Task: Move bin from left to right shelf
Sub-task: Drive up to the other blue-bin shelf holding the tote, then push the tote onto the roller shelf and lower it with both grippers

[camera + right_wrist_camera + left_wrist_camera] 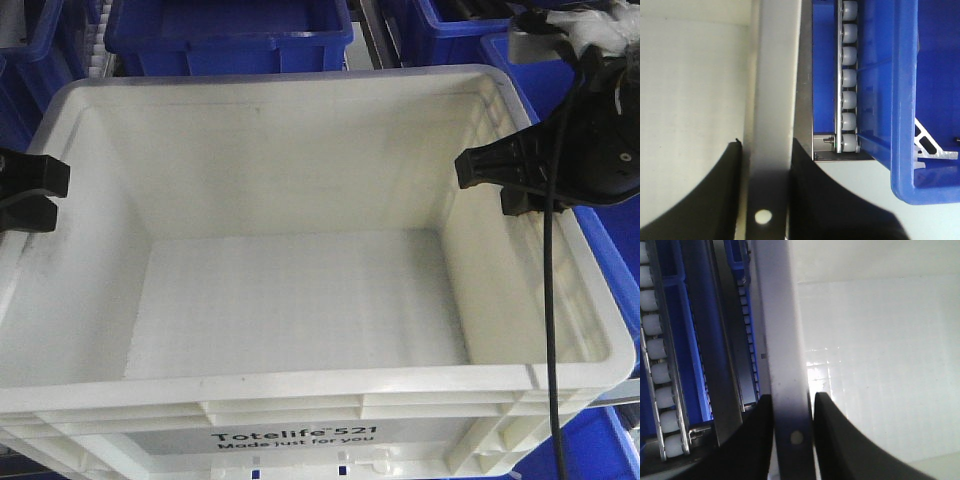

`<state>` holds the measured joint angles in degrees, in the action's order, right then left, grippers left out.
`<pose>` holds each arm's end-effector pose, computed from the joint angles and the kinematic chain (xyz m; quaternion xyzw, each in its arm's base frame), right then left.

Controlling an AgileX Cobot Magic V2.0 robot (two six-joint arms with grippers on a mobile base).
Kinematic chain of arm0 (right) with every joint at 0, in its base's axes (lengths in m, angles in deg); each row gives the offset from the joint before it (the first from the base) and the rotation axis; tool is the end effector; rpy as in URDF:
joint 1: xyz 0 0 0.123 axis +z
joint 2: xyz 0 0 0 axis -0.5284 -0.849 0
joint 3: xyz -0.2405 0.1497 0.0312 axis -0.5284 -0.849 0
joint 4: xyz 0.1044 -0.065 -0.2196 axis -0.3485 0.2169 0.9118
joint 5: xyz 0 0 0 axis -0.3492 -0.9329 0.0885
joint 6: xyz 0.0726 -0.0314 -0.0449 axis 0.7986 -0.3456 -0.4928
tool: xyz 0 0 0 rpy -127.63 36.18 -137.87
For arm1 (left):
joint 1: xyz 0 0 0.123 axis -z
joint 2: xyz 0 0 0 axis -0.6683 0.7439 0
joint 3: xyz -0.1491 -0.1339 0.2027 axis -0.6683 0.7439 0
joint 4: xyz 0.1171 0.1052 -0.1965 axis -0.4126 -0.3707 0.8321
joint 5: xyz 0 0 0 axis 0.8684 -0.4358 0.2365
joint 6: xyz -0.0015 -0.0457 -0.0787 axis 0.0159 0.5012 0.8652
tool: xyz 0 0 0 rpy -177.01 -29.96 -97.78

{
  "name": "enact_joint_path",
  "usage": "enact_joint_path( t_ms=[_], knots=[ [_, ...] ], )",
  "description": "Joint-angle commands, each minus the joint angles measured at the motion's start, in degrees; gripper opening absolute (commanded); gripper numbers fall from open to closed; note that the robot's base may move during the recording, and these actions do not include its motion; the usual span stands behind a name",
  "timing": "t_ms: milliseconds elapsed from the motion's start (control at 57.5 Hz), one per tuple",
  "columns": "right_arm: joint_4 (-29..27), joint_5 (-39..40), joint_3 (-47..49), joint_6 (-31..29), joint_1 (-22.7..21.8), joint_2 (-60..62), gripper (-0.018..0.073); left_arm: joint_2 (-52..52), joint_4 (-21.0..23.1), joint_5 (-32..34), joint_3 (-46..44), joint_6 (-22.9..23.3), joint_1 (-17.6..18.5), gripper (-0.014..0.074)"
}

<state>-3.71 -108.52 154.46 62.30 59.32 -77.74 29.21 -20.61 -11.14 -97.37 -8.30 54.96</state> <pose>0.2335 0.1064 0.3971 -0.0600 0.9634 0.0330 0.2593 0.2067 -0.0548 0.3942 -0.0169 0.9590 -0.1061 0.2622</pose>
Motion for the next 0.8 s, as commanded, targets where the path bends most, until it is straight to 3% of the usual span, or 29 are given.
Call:
enact_joint_path(
  t_ms=[0, 174, 418, 696, 783],
  knots=[
    [5.7, 7.2, 2.4, 0.6, 0.0, 2.1, 0.0000, -1.5, -0.8, 7.6, -1.7, -0.5, 0.2, -0.0006],
    [8.3, 13.2, 2.4, 3.5, -0.1, 2.0, 0.0000, -1.5, -1.4, 14.6, 2.2, -0.5, 0.2, -0.0006],
    [14.2, 16.5, 2.4, 15.4, -0.1, -1.7, 0.0000, -1.5, -1.5, 23.0, 4.0, -0.5, 0.2, -0.0006],
    [16.6, 17.9, 2.4, 16.1, -0.1, -7.9, 0.0000, 1.5, -1.2, 27.0, 4.0, -0.4, 0.2, -0.0006],
    [17.6, 18.9, 2.4, 16.8, -0.1, -9.1, 0.0000, 3.3, -1.2, 27.1, 4.0, 1.6, 0.2, -0.0006]
  ],
)
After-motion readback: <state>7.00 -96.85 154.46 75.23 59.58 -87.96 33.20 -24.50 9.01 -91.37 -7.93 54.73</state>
